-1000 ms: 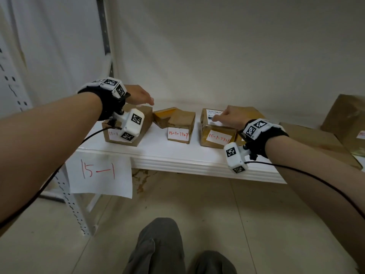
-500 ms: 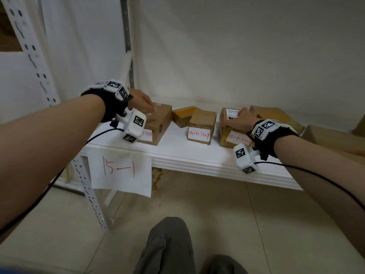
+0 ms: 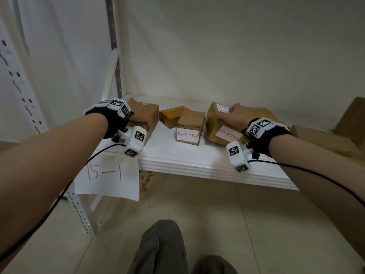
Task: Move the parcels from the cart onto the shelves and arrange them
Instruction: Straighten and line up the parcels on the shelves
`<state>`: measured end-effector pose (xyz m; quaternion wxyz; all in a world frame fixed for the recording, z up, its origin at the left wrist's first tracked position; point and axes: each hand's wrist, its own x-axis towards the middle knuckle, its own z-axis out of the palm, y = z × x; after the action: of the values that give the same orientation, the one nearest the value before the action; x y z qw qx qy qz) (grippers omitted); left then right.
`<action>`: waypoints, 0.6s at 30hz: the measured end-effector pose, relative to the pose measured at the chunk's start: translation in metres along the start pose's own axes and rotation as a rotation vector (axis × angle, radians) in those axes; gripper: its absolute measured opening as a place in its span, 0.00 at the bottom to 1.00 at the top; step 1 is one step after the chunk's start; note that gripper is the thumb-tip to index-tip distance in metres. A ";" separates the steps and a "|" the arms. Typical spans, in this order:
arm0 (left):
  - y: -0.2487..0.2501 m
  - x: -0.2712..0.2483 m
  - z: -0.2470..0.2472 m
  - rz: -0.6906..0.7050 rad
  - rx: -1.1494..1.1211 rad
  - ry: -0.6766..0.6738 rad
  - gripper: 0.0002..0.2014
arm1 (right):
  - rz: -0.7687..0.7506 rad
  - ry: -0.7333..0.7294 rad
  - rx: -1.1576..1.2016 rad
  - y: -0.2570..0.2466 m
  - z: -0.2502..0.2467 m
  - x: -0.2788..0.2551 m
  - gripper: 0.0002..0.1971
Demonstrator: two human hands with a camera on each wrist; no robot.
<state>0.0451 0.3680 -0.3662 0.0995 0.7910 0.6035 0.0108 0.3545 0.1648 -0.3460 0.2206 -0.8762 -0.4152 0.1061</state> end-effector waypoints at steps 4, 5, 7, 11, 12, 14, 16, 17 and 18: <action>0.022 -0.045 -0.041 0.094 -0.151 0.064 0.23 | -0.015 0.123 0.189 -0.005 -0.034 -0.005 0.41; 0.031 -0.066 -0.054 0.115 -0.172 0.052 0.19 | -0.027 0.154 0.228 -0.006 -0.042 -0.004 0.41; 0.049 -0.110 -0.076 0.189 -0.285 -0.006 0.18 | -0.038 0.198 0.266 -0.005 -0.058 -0.006 0.41; 0.081 -0.125 -0.101 0.192 -0.270 0.090 0.29 | -0.045 0.277 0.336 0.009 -0.086 -0.011 0.38; 0.092 -0.121 -0.103 0.166 -0.271 0.119 0.46 | -0.044 0.294 0.352 0.014 -0.093 -0.014 0.37; 0.116 -0.119 -0.102 0.146 -0.302 0.146 0.63 | -0.032 0.322 0.376 0.026 -0.106 -0.018 0.37; 0.142 -0.102 -0.098 0.182 -0.285 0.150 0.69 | -0.021 0.351 0.395 0.039 -0.118 -0.024 0.38; 0.157 -0.106 -0.096 0.204 -0.276 0.153 0.71 | -0.014 0.369 0.406 0.046 -0.124 -0.026 0.38; 0.171 -0.107 -0.092 0.226 -0.290 0.153 0.70 | -0.006 0.387 0.419 0.053 -0.129 -0.029 0.38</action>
<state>0.1660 0.2356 -0.2360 0.1644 0.8280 0.5089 0.1688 0.4199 0.0748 -0.2575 0.4722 -0.8143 -0.3369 0.0198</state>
